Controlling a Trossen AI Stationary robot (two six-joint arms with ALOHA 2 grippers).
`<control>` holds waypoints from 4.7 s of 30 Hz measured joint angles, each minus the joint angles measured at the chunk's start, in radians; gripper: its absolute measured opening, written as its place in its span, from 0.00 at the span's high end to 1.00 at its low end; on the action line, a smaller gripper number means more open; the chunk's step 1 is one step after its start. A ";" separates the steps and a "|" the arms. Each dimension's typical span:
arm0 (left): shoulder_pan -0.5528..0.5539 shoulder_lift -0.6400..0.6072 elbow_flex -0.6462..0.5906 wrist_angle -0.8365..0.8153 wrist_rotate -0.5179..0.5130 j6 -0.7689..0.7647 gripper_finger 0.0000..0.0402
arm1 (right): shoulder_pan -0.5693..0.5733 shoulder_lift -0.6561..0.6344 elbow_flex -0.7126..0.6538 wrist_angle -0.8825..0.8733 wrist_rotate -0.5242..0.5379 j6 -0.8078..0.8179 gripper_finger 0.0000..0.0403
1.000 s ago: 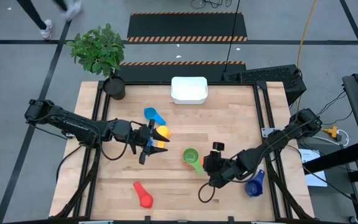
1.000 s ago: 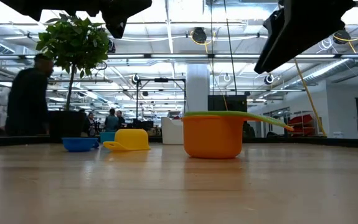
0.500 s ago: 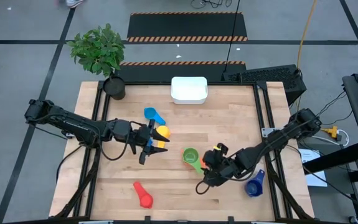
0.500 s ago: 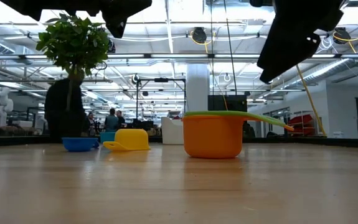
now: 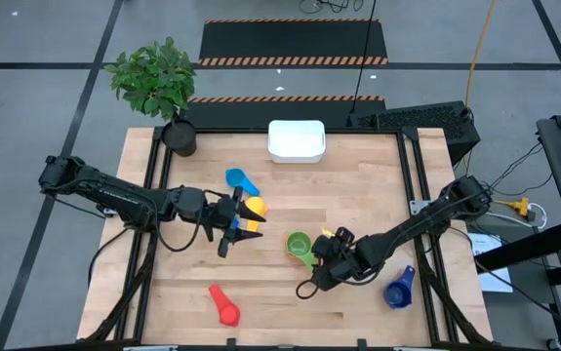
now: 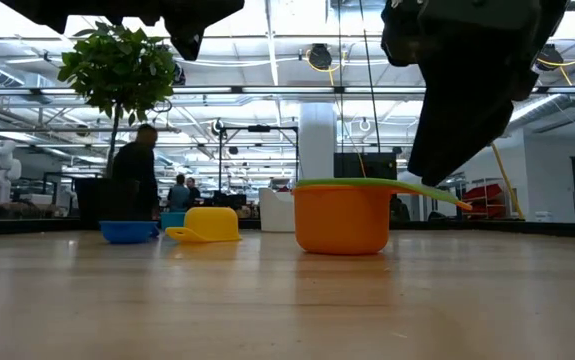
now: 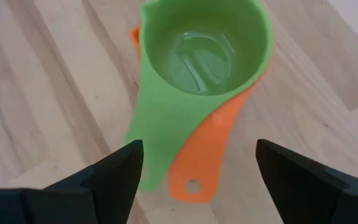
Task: Nest measuring cups in basket
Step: Stack the green measuring cup on top of the orange measuring cup, then stack the dark blue measuring cup on top of the green measuring cup
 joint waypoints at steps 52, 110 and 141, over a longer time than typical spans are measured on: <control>0.026 0.000 0.000 0.003 0.000 0.003 0.54 | -0.070 0.059 0.000 0.002 -0.089 -0.029 0.68; 0.025 0.000 0.000 -0.028 0.076 0.058 0.54 | -0.085 -0.358 -0.146 -0.416 -0.435 -0.382 0.31; 0.026 0.000 0.000 0.000 0.076 0.148 0.54 | -0.156 -0.421 -0.478 -0.285 -1.106 -0.529 0.52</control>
